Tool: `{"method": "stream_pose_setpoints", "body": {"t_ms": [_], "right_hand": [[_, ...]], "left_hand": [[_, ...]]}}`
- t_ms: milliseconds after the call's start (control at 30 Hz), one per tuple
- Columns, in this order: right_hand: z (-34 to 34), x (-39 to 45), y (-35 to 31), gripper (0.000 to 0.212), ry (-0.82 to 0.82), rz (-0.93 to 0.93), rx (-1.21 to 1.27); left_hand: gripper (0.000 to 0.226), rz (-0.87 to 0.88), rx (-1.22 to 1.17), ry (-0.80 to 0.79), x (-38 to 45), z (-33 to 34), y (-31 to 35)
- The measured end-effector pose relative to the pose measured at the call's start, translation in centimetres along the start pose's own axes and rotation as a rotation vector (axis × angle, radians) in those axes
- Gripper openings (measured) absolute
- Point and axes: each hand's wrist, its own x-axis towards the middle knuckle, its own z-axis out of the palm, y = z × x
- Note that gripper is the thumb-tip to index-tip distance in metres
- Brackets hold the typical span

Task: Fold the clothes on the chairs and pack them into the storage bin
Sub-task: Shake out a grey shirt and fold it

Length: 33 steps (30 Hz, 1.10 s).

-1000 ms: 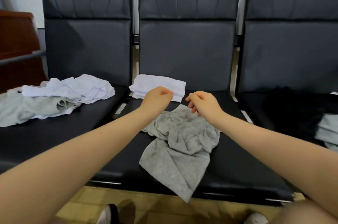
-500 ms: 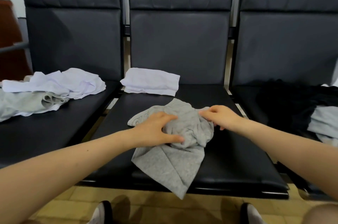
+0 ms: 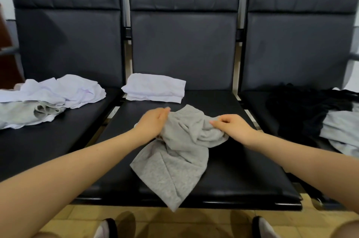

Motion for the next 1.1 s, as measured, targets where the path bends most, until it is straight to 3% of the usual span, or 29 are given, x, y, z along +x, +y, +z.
{"method": "stream_pose_setpoints", "body": {"t_ms": [100,167,267,367,500,533,600,667,700,767,800,933,1033,1100], "right_hand": [[-0.4,0.0,-1.1,0.046,0.088,0.01,0.115],[-0.8,0.6,-1.9,0.052,0.156,0.037,0.218],[-1.1,1.1,-2.8,0.05,0.173,0.11,0.392],[-0.8,0.8,-3.0,0.029,0.019,0.132,0.509],[-1.2,0.2,-2.7,0.031,-0.171,0.153,0.52],[-1.5,0.2,-2.7,0.033,-0.176,0.159,0.553],[-2.0,0.3,-2.6,0.034,-0.172,0.171,0.642],[-2.5,0.3,-2.6,0.034,-0.155,0.183,0.724],[-2.8,0.4,-2.5,0.035,-0.14,0.188,0.748],[-3.2,0.6,-2.2,0.035,-0.109,0.202,0.747],[-3.2,0.7,-2.1,0.035,-0.08,0.212,0.702],[-2.1,1.1,-0.3,0.034,0.132,0.169,0.111],[-1.0,0.9,0.8,0.036,0.012,0.05,-0.27],[-0.6,0.8,0.9,0.029,-0.054,0.006,-0.402]], "left_hand": [[0.042,-0.14,-0.153,0.262,0.9,-2.2,-0.6],[0.045,-0.17,-0.083,0.315,1.1,-3.2,-1.7],[0.045,-0.232,0.112,0.214,1.6,-3.0,-3.5],[0.037,-0.258,0.217,0.158,2.1,-2.2,-4.1],[0.028,0.062,0.171,0.282,1.4,-1.0,-1.9],[0.027,0.165,0.169,0.25,1.1,-0.5,-1.0],[0.049,0.328,0.221,0.112,0.3,0.8,0.9],[0.064,0.486,0.421,-0.042,-0.1,2.0,1.6],[0.063,0.558,0.556,-0.102,0.0,2.4,1.4],[0.04,0.596,0.674,-0.187,0.1,3.0,0.5],[0.026,0.54,0.612,-0.205,0.2,3.1,0.2],[0.028,0.164,-0.008,-0.069,0.7,2.3,1.5],[0.031,-0.051,-0.412,0.118,1.3,0.4,2.3],[0.032,-0.153,-0.531,0.2,1.6,-0.6,1.6]]}}
